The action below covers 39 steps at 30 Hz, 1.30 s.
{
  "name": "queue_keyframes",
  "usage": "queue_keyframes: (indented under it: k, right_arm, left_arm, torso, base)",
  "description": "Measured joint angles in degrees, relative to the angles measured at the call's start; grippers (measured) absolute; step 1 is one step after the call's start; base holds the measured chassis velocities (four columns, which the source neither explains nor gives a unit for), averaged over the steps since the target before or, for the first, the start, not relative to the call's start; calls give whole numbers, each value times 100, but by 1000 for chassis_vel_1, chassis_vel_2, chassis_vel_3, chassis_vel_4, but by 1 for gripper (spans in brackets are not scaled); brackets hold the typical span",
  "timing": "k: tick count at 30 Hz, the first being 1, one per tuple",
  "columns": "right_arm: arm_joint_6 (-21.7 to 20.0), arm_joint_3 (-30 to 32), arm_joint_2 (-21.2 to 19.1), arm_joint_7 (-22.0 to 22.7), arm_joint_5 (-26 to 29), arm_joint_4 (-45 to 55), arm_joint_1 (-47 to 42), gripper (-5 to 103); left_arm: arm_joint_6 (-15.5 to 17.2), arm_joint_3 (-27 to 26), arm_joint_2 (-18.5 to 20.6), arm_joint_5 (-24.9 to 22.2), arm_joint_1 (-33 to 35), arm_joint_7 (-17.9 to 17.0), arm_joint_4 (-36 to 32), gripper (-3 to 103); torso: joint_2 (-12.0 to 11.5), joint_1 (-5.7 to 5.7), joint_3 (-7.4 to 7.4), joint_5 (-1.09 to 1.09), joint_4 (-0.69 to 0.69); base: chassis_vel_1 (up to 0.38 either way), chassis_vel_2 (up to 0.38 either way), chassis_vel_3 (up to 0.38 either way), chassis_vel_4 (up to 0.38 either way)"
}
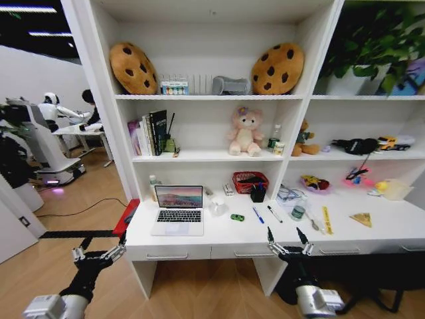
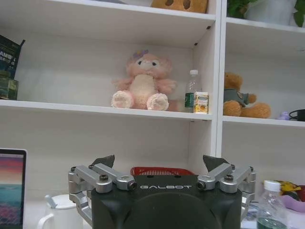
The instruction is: Organize the objects on the table.
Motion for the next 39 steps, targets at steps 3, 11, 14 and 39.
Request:
queue_keyframes:
  k: [3, 11, 14, 39]
  right_arm:
    - [58, -9, 0, 10, -2, -6, 11, 100]
    - [192, 12, -45, -104, -141, 33, -47, 100]
    - [194, 69, -54, -85, -153, 12, -27, 100]
    - [400, 267, -91, 81, -154, -658, -99, 100]
  left_arm:
    - [6, 8, 1, 2, 1, 1, 0, 99]
    - [36, -64, 188, -87, -20, -26, 0, 98]
    - [48, -98, 327, -131, -52, -32, 0, 95]
    - [-1034, -85, 3619, -507, -1848, 1129, 2912, 18]
  torso:
    - [1, -1, -2, -9, -1]
    - [-3, 9, 2, 0, 1]
    - [-3, 5, 0, -9, -2]
    - [0, 0, 0, -4, 0]
  base:
    - [-366, 365, 403, -376]
    - [-272, 291, 262, -289]
    - [-104, 88, -18, -45]
    - [16, -16, -14, 13]
